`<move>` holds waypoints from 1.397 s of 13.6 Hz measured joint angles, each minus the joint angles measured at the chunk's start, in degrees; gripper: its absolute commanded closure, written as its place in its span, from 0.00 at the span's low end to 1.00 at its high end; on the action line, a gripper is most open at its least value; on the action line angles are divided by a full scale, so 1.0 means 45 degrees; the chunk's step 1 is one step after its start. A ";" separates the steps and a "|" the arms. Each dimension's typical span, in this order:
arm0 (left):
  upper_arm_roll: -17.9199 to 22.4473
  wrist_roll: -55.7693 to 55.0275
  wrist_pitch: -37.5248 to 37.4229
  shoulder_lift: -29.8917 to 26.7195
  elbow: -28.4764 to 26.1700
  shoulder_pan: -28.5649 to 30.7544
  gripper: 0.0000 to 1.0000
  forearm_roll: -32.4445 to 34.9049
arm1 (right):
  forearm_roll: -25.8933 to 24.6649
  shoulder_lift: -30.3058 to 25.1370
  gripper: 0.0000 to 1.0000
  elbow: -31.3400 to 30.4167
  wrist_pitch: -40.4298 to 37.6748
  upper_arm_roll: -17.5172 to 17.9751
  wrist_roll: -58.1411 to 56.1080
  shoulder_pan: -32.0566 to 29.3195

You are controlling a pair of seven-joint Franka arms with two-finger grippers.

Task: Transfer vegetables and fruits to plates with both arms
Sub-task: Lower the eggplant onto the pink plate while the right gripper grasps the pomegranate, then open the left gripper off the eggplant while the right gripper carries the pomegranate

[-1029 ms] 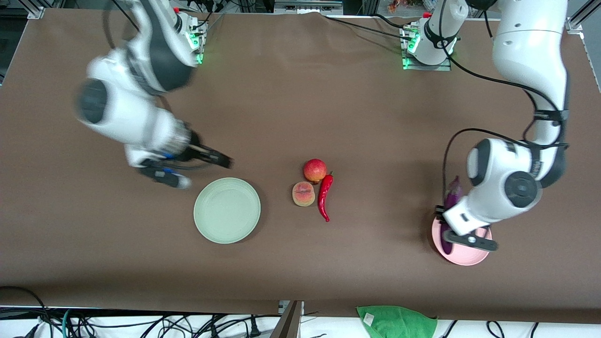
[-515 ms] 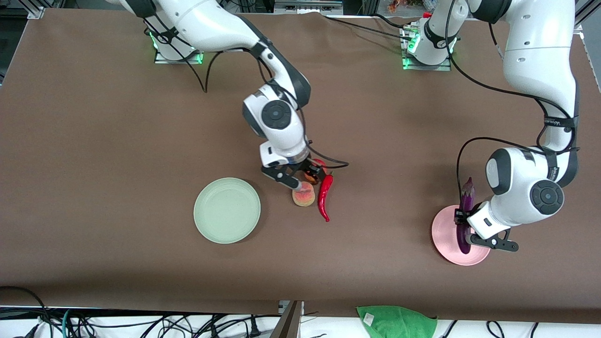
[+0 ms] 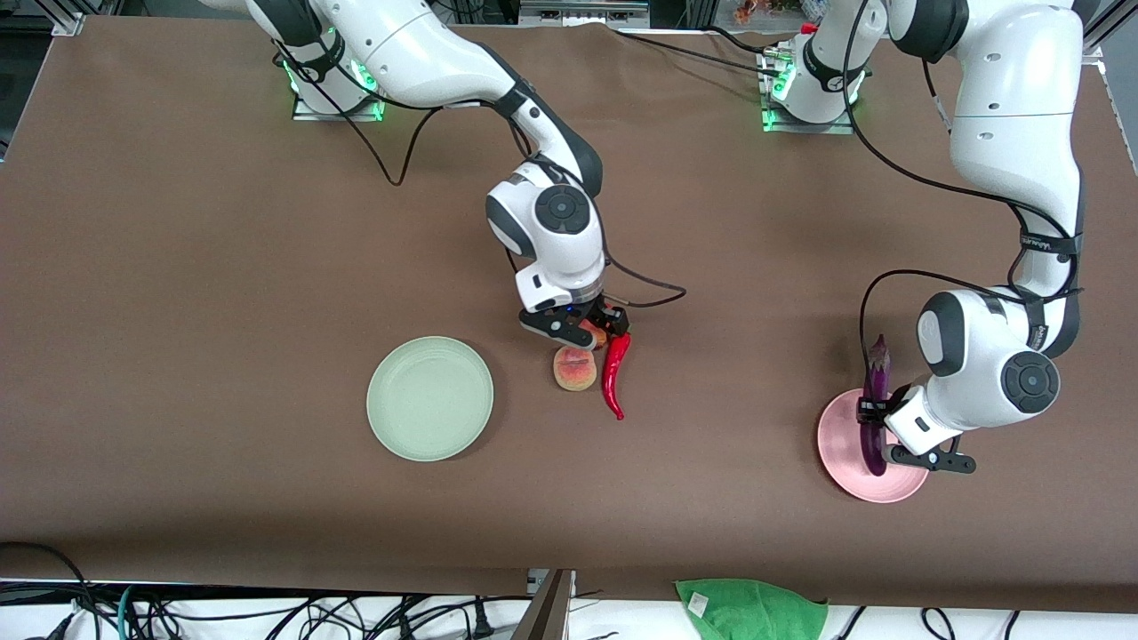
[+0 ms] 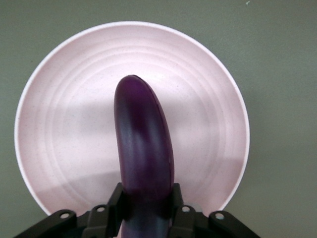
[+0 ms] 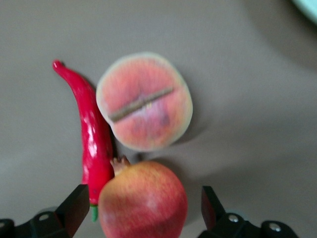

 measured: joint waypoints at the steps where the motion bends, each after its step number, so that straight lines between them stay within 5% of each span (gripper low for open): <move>1: 0.0000 0.0000 0.0176 0.0059 0.0000 0.0009 0.00 -0.0007 | -0.0084 0.0107 0.00 0.0001 0.0001 -0.0003 0.0103 0.0109; 5: 0.0000 -0.0043 0.0438 0.0110 0.0036 0.0034 0.00 -0.0043 | -0.0184 0.0244 0.03 0.0003 0.0019 -0.0045 0.0166 0.0178; 8: -0.0024 -0.0148 0.0248 0.0107 0.0255 0.0008 0.00 -0.0053 | -0.0184 0.0244 0.73 0.0022 0.0020 -0.0122 0.0182 0.0165; 10: -0.0056 -0.0577 0.0015 0.0098 0.0353 -0.0041 0.00 -0.0056 | -0.0170 0.0213 0.99 0.0111 0.0013 -0.0187 0.0222 0.0085; 15: -0.0530 -0.1748 -0.0350 0.0026 0.0509 -0.0150 0.00 -0.0837 | -0.0122 -0.0591 1.00 0.0392 -0.1792 -0.0268 -0.0347 -0.0949; 19: -0.1685 -0.4341 -0.0475 -0.0143 0.0536 -0.0717 0.00 -0.0851 | 0.0708 -0.1830 0.99 0.0198 -0.3977 -0.0313 -0.3588 -0.2351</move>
